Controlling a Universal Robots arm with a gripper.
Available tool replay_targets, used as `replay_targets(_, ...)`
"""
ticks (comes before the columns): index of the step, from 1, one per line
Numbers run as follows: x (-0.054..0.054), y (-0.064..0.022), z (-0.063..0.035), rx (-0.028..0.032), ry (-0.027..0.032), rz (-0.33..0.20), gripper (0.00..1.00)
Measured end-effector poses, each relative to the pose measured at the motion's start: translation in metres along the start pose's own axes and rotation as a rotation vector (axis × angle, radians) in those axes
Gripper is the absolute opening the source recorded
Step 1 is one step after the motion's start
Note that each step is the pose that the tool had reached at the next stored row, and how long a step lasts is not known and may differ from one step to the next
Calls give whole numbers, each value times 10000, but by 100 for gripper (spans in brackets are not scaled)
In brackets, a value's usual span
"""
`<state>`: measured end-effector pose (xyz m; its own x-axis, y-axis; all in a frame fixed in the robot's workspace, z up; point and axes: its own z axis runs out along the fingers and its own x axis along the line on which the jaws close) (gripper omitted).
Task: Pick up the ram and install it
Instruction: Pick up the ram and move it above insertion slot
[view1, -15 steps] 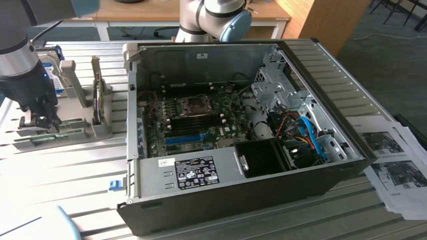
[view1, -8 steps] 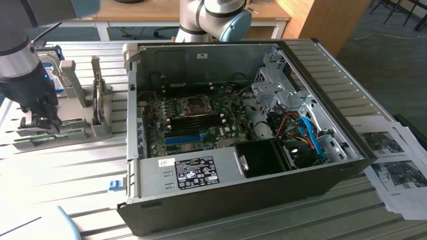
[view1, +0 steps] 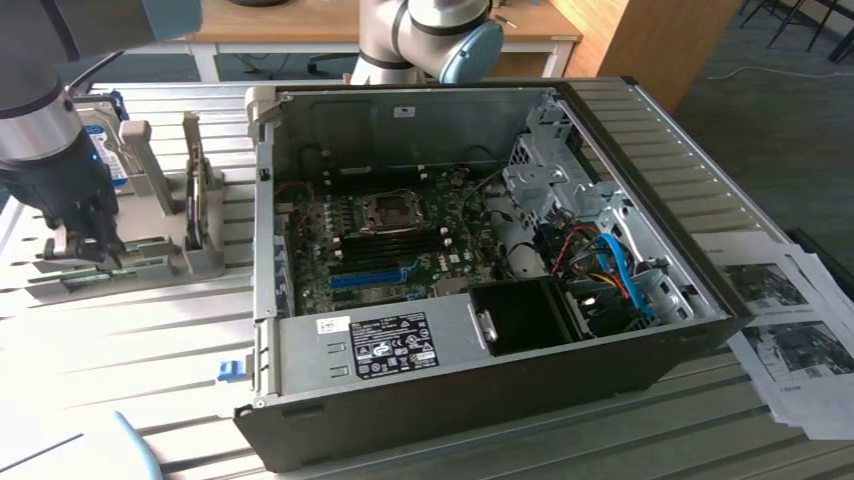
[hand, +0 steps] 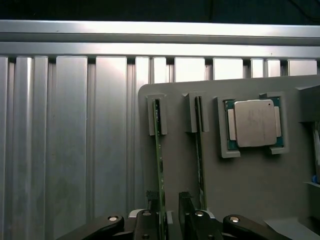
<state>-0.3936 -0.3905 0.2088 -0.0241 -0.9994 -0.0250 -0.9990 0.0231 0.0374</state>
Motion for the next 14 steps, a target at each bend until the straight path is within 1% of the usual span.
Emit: replay_targets(14, 2, -3, 79, -1, 0, 1, 29)
